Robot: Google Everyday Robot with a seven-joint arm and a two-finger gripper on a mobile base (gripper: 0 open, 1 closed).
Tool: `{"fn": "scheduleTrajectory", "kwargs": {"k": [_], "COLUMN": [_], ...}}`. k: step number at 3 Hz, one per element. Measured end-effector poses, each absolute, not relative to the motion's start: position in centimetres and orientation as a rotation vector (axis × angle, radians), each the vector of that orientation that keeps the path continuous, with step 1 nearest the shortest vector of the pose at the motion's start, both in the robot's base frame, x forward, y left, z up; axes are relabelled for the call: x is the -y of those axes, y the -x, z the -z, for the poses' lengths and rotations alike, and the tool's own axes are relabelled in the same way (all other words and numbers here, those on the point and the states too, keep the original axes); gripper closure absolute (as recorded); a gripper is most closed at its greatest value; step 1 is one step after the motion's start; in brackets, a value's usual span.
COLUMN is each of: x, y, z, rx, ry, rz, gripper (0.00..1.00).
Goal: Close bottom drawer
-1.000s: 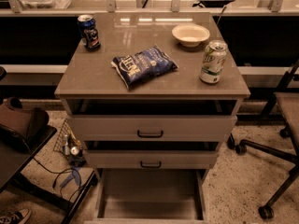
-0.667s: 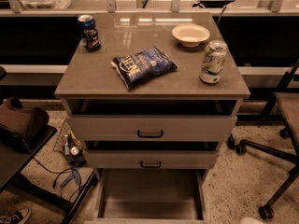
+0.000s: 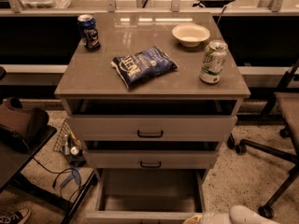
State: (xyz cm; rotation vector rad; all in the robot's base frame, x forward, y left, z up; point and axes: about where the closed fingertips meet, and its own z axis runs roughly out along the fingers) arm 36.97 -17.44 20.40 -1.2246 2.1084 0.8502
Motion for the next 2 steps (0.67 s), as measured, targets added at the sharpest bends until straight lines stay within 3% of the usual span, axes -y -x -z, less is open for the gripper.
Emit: {"fn": "scheduleTrajectory", "kwargs": {"k": [2], "x": [15.5], "y": [-39.2], "z": [-19.4], "rx": [-2.093], "ry": [1.276], "rz": [-0.831], "gripper": [1.00]}}
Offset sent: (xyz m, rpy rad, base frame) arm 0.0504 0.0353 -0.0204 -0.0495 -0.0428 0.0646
